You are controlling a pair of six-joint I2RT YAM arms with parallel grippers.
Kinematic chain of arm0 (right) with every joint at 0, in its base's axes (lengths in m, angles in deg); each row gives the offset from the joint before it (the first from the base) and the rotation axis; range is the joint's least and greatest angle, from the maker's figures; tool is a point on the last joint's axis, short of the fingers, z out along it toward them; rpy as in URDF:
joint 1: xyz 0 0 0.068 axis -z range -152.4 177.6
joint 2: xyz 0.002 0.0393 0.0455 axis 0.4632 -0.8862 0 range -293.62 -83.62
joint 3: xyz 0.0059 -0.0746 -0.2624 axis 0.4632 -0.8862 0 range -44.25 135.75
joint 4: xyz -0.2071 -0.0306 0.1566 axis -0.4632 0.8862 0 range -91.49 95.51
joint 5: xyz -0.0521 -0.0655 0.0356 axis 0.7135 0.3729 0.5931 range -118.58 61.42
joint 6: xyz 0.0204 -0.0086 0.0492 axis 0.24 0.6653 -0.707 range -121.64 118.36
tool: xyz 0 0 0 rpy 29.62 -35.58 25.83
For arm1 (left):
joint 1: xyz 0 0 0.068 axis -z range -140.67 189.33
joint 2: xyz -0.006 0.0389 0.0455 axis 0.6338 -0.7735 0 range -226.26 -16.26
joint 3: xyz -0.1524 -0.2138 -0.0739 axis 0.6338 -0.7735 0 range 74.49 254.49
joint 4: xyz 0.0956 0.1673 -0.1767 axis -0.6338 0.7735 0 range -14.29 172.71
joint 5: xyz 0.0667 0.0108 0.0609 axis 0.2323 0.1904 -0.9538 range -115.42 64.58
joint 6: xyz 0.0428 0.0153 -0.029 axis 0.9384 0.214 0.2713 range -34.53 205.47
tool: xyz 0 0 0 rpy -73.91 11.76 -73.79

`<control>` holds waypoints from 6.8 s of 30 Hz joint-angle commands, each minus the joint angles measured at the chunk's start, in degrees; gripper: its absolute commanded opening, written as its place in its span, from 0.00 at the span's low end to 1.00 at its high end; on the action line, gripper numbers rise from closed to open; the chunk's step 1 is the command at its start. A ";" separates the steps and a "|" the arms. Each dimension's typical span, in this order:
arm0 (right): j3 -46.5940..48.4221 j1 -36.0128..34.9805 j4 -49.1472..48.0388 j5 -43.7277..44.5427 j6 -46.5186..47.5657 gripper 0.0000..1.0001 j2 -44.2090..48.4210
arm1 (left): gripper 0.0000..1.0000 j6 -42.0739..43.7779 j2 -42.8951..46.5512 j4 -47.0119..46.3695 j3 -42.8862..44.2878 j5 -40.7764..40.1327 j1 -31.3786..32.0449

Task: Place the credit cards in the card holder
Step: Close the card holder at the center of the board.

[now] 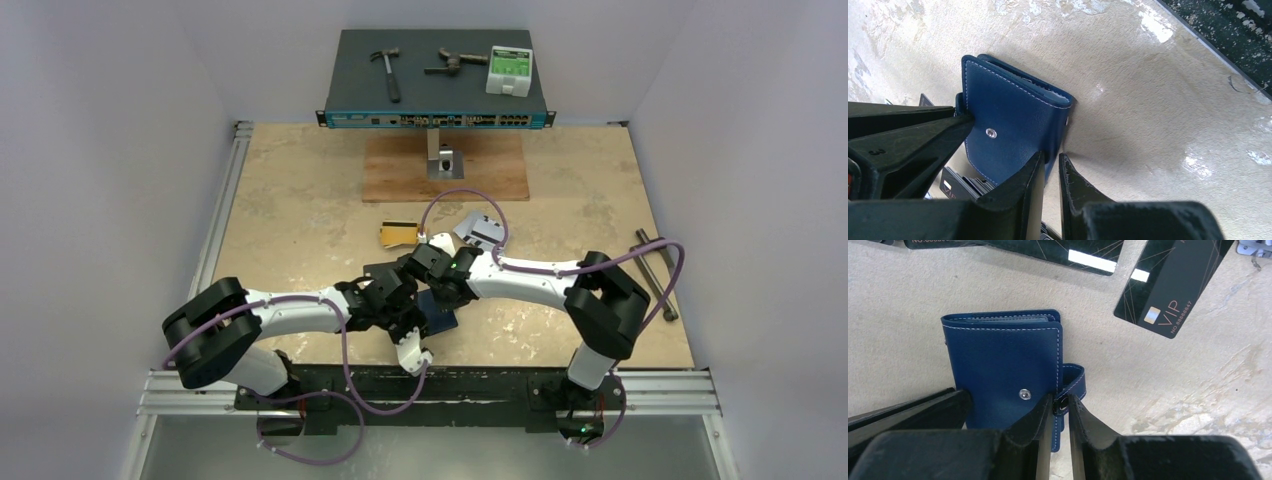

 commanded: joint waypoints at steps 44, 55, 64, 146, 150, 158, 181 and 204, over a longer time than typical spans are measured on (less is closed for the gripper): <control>2.60 0.86 2.18 -0.77 1.58 0.00 6.40 | 0.18 -4.86 2.95 10.85 3.66 -0.03 0.46; -7.39 8.92 -8.80 -13.11 0.88 0.00 12.41 | 0.26 -12.76 6.08 -9.14 -3.03 -8.71 0.74; -9.47 12.74 -13.07 -20.27 3.81 0.00 12.59 | 0.28 -0.70 1.89 -23.20 -9.51 -6.69 2.20; -3.88 10.01 -12.42 -24.10 9.96 0.00 1.51 | 0.06 -2.51 -2.97 -14.77 -7.32 8.95 -5.22; -3.41 10.18 -11.97 -22.31 9.48 0.00 1.91 | 0.05 -2.35 -3.36 -14.11 -7.16 9.05 -5.24; -3.69 10.86 -11.64 -20.51 8.12 0.00 2.61 | 0.04 -1.96 -3.92 -12.30 -6.59 8.84 -5.27; -3.77 10.98 -8.54 -21.05 9.55 0.00 2.89 | 0.02 -1.56 -4.03 -11.17 -6.43 8.26 -5.27; 6.44 2.15 2.85 -3.19 10.10 0.45 -2.24 | 0.02 -2.79 -3.73 -11.61 -6.82 7.90 -5.33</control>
